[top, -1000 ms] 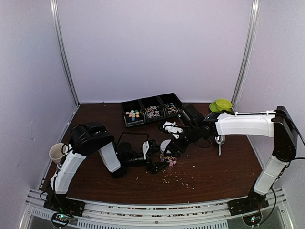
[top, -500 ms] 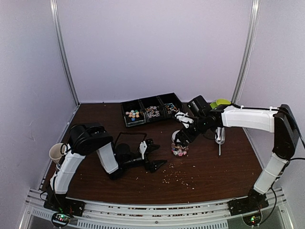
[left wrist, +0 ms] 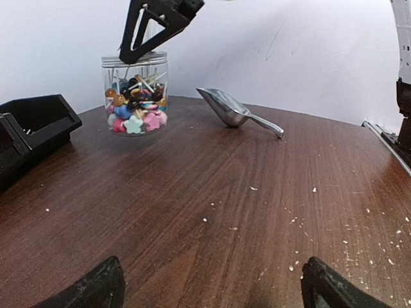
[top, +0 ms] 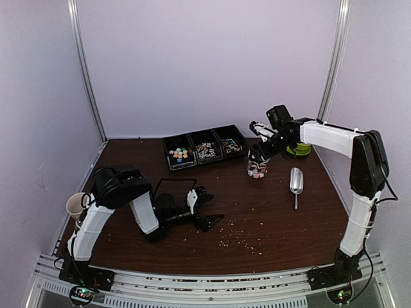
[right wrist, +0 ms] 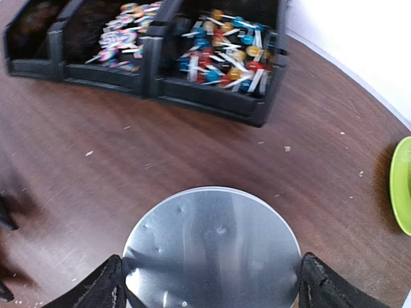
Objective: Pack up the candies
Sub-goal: Place the packed packing box at the center of the board.
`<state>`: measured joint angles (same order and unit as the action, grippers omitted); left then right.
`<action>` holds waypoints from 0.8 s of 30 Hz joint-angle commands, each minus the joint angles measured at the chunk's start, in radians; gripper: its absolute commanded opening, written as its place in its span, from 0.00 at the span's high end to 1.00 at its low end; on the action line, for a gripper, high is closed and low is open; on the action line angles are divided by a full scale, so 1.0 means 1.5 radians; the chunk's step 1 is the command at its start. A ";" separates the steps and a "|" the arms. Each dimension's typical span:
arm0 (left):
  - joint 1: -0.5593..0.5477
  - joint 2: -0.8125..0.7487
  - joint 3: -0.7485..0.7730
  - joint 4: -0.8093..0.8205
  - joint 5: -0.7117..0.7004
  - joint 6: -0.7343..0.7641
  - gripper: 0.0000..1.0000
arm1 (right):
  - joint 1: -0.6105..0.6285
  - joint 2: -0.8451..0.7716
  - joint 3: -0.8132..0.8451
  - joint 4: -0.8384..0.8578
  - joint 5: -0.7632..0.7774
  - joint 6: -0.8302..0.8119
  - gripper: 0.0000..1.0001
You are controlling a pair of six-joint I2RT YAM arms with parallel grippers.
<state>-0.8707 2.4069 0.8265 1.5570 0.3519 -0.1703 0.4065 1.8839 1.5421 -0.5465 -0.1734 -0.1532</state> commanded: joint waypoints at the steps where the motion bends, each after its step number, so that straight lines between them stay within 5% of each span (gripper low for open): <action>1: -0.002 0.045 -0.034 -0.013 -0.010 0.008 0.02 | -0.048 0.036 0.097 -0.017 0.021 -0.004 0.18; 24: -0.001 0.041 -0.038 -0.020 -0.014 0.000 0.02 | -0.115 0.182 0.247 -0.043 0.035 0.017 0.15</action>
<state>-0.8707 2.4008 0.8139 1.5570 0.3359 -0.1703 0.2497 2.1399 1.8622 -0.6346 -0.1280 -0.1455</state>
